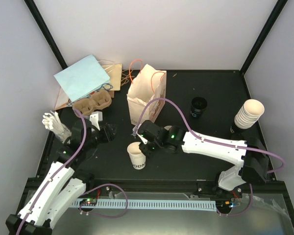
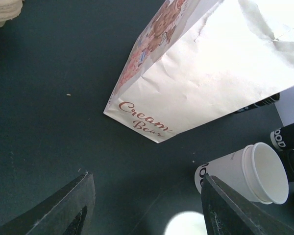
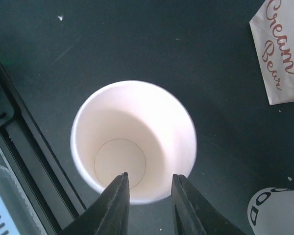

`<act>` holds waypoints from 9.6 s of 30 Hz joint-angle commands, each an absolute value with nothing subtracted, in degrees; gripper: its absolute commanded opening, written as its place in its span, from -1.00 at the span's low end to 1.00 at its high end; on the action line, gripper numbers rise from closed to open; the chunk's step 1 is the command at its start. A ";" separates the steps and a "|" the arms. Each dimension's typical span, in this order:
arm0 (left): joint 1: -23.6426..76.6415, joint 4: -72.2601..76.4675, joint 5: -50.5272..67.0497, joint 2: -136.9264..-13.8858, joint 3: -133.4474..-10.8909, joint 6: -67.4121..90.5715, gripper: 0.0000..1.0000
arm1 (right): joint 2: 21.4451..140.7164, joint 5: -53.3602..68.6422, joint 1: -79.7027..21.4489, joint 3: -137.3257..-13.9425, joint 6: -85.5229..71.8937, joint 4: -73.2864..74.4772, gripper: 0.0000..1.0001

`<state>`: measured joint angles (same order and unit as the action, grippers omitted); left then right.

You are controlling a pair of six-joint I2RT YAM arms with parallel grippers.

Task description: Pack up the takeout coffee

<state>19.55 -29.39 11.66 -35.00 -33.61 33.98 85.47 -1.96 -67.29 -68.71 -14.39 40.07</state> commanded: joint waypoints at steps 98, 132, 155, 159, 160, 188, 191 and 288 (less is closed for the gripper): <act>19.24 -24.54 29.07 -49.75 -30.91 31.28 0.67 | 118.04 -6.95 -22.15 -107.28 -9.41 54.69 -0.74; 35.50 -31.27 11.60 -53.08 -34.69 34.85 0.98 | 100.48 -6.64 -22.72 -103.71 -8.76 56.08 0.28; 47.88 -18.68 6.54 -74.80 -40.50 44.54 0.97 | 61.94 5.16 -29.16 -61.29 -13.05 38.49 0.37; 48.55 -19.97 4.74 -78.43 -42.21 45.31 0.97 | 60.82 4.89 -29.17 -59.84 -12.54 39.15 0.37; 48.72 -19.96 4.67 -78.96 -42.40 45.35 0.93 | 60.55 4.98 -29.18 -59.26 -12.49 39.02 0.38; 53.80 -11.32 4.63 -70.02 -36.79 36.40 0.37 | 63.07 14.33 -29.14 -59.86 -17.26 47.13 0.41; 54.25 -9.81 5.42 -64.93 -34.98 32.24 0.37 | 64.51 18.77 -29.17 -62.25 -18.24 50.08 0.42; 59.58 -6.67 6.89 -48.15 -29.82 11.69 0.98 | 74.09 28.32 -36.58 -68.14 -18.37 53.42 -0.91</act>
